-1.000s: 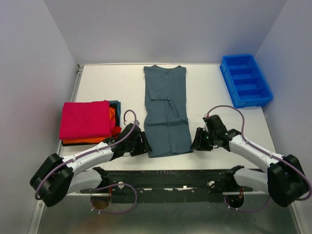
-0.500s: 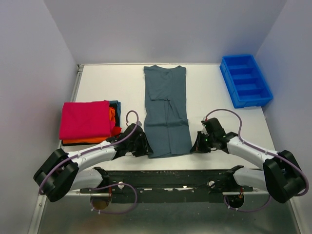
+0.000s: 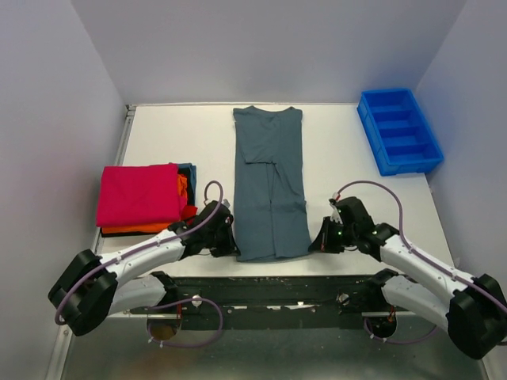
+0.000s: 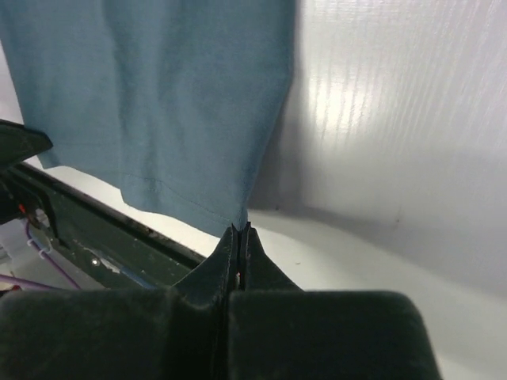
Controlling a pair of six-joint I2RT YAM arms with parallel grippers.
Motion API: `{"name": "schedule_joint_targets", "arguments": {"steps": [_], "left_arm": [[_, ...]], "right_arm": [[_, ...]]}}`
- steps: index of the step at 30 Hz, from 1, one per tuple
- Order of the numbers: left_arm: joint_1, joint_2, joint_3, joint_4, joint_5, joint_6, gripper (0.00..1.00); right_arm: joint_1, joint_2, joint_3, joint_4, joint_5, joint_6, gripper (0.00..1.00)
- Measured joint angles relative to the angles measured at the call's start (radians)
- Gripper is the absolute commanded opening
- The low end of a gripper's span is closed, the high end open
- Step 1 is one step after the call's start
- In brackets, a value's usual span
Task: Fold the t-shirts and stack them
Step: Grab the bottom of the folded rectangular tshirt with both arms, then fold the folded rectangular tshirt in 1/3 of the way
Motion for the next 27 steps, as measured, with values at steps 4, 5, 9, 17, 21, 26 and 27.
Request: {"name": "schedule_joint_targets", "arguments": {"steps": [4,5,9,17,21,26,27], "left_arm": [[0.000,-0.055,0.027,-0.067,0.002,0.017,0.00],[0.000,-0.068,0.034,-0.080,0.003,0.022,0.00],[0.000,-0.072,0.064,-0.119,0.005,0.035,0.00],[0.043,0.000,0.204,-0.159,0.031,0.085,0.00],[0.142,0.052,0.303,-0.164,0.037,0.132,0.00],[0.254,0.129,0.421,-0.156,0.038,0.183,0.00],[0.282,0.165,0.460,-0.151,0.037,0.192,0.00]], "right_arm": [[0.000,-0.078,0.000,-0.044,-0.015,0.005,0.01],[0.000,-0.089,0.000,-0.053,-0.018,0.008,0.01],[0.000,-0.119,0.002,-0.089,-0.024,0.012,0.01],[0.000,-0.070,0.186,-0.169,0.031,0.007,0.01],[-0.001,0.052,0.336,-0.170,0.082,-0.010,0.01],[-0.031,0.260,0.515,-0.170,0.113,-0.046,0.01],[-0.042,0.299,0.549,-0.170,0.118,-0.053,0.01]]}}
